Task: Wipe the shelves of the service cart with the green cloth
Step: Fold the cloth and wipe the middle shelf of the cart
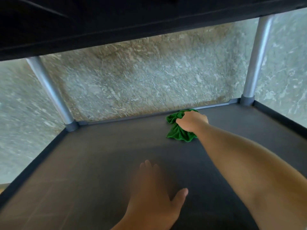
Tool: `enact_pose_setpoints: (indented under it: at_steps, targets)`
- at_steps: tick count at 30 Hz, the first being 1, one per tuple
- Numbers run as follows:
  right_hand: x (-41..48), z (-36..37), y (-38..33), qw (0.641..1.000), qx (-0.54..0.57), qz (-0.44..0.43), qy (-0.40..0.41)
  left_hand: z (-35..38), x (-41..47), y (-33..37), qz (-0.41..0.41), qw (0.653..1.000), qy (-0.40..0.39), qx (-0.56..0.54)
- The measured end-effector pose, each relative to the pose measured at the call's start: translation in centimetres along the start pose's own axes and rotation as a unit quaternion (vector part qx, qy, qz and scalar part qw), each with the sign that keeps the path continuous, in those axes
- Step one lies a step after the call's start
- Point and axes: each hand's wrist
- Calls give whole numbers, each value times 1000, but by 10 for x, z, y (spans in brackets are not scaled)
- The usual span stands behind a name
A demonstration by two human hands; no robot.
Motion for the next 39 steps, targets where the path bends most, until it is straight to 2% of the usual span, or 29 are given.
enact_pose_setpoints:
  at_steps: [6,16,28,34,39]
  targets:
    - [15,3,0,1000,-4,14,21,-7,4,1,3,999,-53,-13]
    - [-26,-11,24,999,4,-20,-28,2,-4,1,-13,1000,-1,-18]
    - [-222,-41,52,995,-23,-46,-82,1,-19,2,8,1000,27,1]
    - [-330,-68,76,988,-36,-26,-145,-1,-25,3,12,1000,28,0]
    - [-358,-77,80,992,-26,-2,-120,-14,-24,13,-3,1000,16,23]
Point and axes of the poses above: each hand's wrist, its own x-axis towards the middle knuckle, its own z-axis out of the palm, y = z × x, and after that the axes turned 11 degrees about x, right-handed
